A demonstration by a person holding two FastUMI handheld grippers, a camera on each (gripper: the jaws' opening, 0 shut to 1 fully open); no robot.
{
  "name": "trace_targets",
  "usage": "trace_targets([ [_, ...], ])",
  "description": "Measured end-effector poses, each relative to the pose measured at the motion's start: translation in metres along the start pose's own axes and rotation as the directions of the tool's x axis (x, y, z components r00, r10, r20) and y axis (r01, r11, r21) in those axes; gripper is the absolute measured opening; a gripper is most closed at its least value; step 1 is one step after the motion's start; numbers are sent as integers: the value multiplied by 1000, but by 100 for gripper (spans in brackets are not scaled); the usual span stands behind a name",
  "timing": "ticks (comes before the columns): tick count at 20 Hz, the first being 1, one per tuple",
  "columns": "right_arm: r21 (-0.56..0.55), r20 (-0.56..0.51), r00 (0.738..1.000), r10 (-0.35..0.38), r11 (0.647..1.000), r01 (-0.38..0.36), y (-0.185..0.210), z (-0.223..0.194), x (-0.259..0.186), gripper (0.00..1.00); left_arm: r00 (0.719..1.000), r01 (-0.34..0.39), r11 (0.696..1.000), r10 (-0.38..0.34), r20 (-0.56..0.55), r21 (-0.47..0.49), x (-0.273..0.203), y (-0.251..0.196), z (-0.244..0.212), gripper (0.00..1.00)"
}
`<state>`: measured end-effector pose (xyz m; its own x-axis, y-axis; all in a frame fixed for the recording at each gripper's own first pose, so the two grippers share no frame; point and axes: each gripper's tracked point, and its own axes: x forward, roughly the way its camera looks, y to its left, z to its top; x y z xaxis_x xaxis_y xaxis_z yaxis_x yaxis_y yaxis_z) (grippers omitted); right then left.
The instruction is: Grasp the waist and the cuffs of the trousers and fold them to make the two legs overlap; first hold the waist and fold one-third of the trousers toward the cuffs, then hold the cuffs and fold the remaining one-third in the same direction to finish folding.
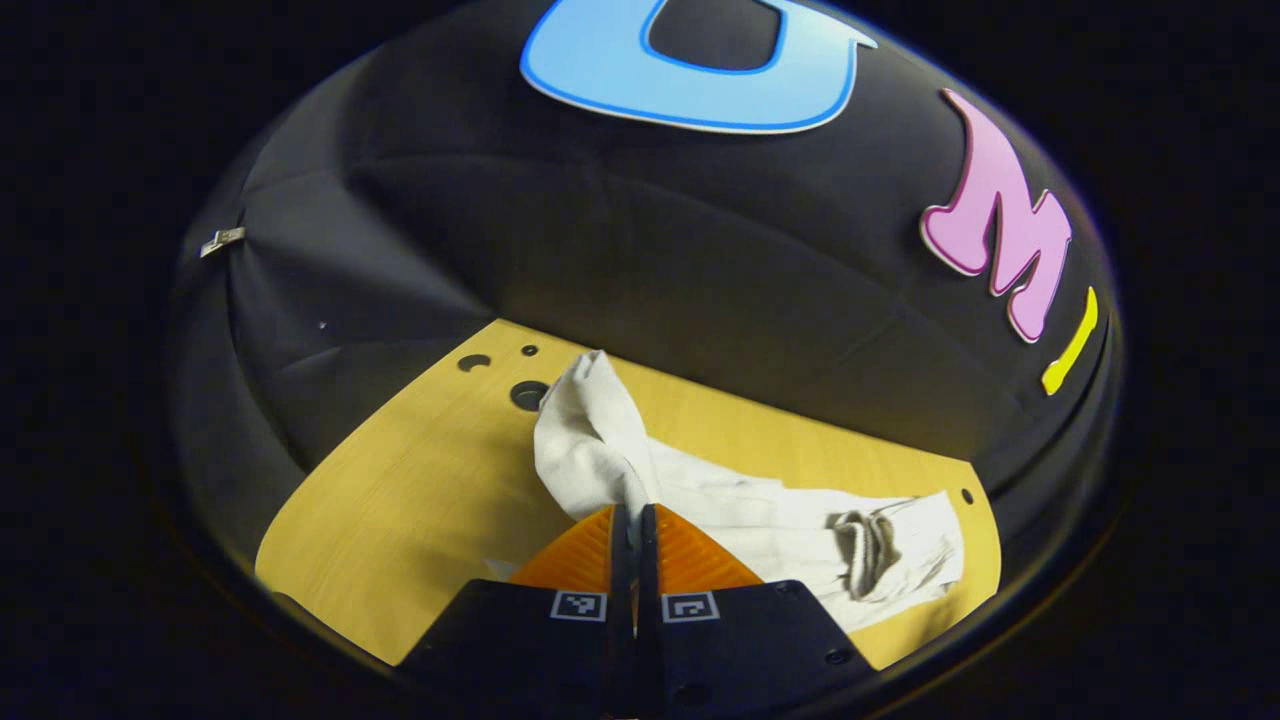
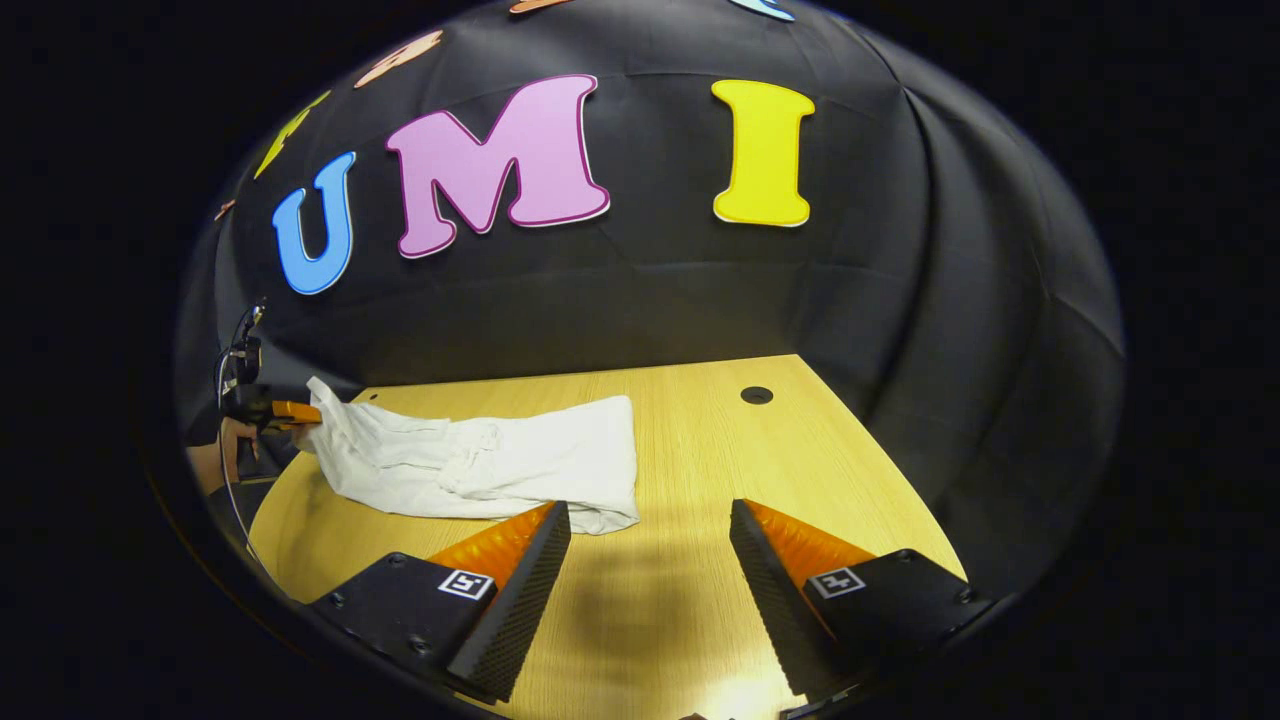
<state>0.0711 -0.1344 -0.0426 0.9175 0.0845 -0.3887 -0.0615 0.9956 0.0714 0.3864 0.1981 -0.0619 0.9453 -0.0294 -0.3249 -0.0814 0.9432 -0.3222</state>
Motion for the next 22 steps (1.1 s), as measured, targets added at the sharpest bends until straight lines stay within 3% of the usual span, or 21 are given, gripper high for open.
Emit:
trace_targets([
  [9,15,13,1000,-20,1000,19,-23,-8,-8,99,977,206,975,-210,46,81,-19,-164,25,6],
  [16,79,25,998,-59,995,57,-48,-11,-17,99,926,376,923,-377,-10,83,-25,-283,-9,6],
  [22,62,29,997,-71,996,69,-56,-18,-30,99,876,481,875,-475,-89,60,-12,-367,-52,6],
])
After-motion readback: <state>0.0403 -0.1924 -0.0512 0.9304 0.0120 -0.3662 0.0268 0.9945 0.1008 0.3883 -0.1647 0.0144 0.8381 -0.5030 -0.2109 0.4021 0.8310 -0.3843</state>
